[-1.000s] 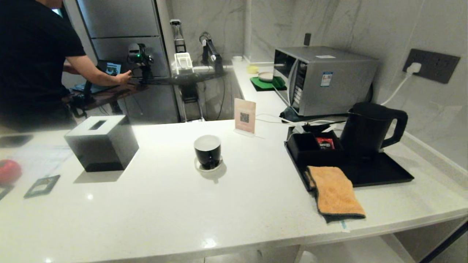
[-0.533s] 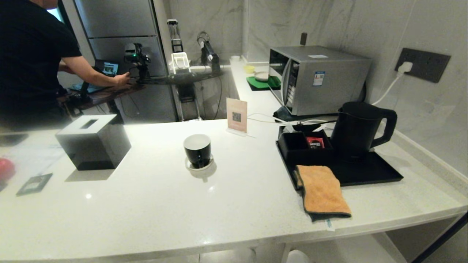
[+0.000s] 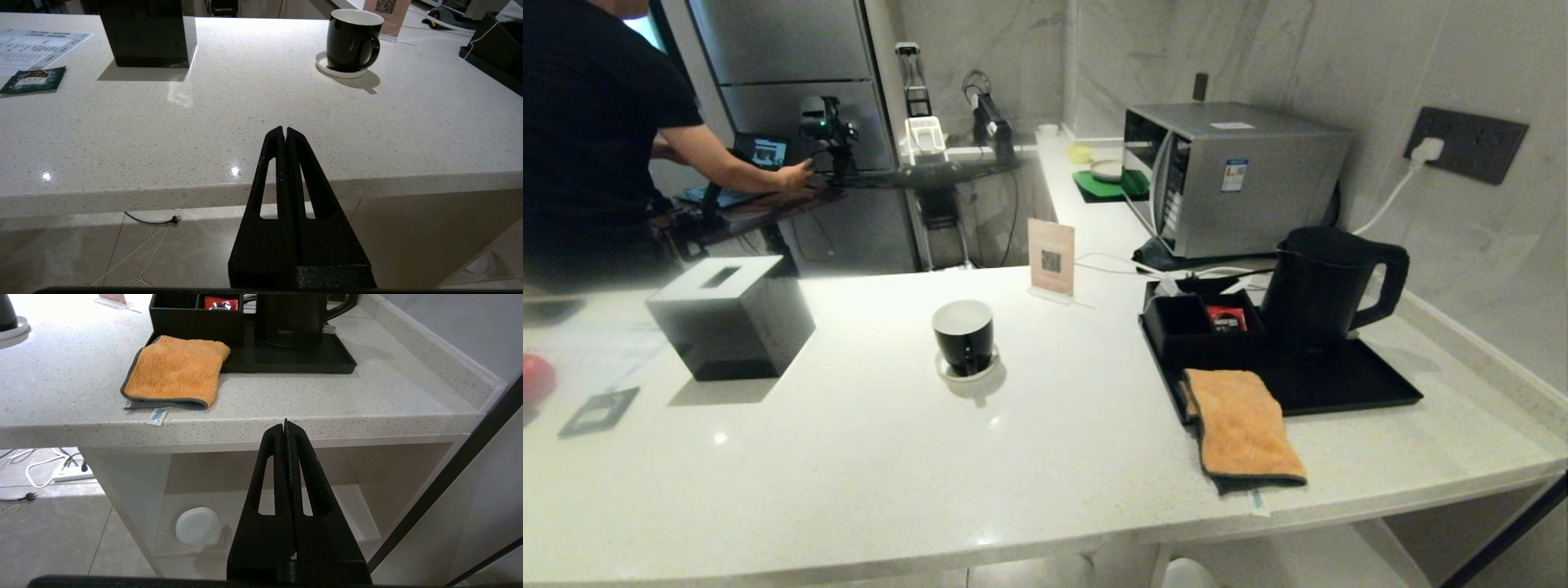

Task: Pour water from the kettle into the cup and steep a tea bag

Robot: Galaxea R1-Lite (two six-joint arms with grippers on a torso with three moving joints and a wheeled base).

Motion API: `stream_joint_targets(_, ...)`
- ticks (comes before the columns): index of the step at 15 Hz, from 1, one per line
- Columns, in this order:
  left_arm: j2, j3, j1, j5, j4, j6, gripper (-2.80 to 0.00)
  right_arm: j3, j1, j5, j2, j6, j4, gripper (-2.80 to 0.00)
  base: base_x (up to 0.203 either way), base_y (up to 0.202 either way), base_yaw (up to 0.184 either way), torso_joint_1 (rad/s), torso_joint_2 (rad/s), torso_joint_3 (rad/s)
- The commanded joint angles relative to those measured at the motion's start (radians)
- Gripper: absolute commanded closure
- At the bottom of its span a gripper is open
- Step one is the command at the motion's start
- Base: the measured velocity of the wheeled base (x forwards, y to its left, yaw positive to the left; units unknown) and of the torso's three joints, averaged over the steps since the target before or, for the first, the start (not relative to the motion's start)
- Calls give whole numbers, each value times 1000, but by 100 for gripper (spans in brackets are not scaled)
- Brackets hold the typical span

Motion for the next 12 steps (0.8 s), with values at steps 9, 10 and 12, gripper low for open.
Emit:
stream_joint_targets(9,0,0,-1,0,0,-1,0,0,-1,-1,0,-9,-2,0,0,0,0,0,0,0)
stream_joint_targets(10,2,0,-1,0,0,-1,0,-3,-1,-1,0,-9,1,0,0,0,0,0,0,0)
stream_joint_targets(12,2,0,-1,0,0,-1,0,-40,-1,-1,7,-9,28,0,0,0,0,0,0,0)
